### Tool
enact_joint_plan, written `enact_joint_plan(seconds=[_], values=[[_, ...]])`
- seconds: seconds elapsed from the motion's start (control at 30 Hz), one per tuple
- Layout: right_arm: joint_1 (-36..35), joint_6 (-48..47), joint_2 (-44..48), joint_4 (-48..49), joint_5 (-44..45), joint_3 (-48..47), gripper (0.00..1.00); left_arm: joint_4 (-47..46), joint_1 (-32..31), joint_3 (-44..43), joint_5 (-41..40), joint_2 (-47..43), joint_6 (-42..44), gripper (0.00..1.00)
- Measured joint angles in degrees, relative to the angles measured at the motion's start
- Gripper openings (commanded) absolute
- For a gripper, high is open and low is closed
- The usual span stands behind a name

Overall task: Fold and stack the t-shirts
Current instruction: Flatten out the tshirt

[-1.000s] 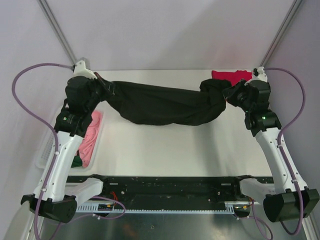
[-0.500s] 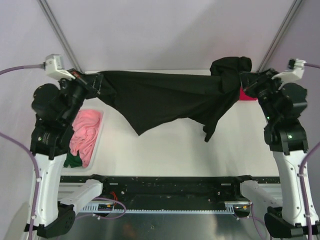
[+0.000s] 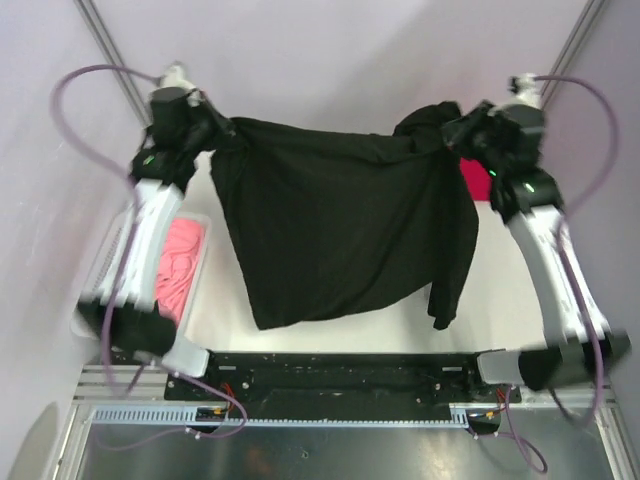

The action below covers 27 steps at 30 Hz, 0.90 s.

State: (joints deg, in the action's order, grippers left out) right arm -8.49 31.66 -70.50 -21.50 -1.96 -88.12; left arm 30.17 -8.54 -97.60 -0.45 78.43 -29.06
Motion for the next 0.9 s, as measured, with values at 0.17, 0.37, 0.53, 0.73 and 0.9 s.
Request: enact_joint_plan(seconds=[0.17, 0.37, 0.53, 0.73, 0.9], values=[[-0.2, -0.6, -24.4, -0.6, 0.6, -0.7, 0.54, 0.8, 2.1, -3.2, 4.8, 27.1, 0.3, 0.67], [0.5, -1.0, -38.1, -7.7, 0.5, -0.8, 0.66, 6.2, 1.4, 5.9, 6.6, 28.5, 0.5, 0.75], [0.8, -1.0, -32.0, -7.8, 0.6, 2.3, 0.66, 3.3, -3.3, 25.7, 1.9, 3.7, -2.4, 0.66], [0.9, -0.6, -19.3, -7.7, 0.5, 12.7, 0.65, 2.1, -7.1, 50.9, -4.7, -21.8, -11.5, 0.52], [0.9, -0.3, -10.7, -8.8, -0.4, 24.0, 0.65, 5.4, -10.6, 66.2, -8.3, -30.8, -19.5, 0.47]])
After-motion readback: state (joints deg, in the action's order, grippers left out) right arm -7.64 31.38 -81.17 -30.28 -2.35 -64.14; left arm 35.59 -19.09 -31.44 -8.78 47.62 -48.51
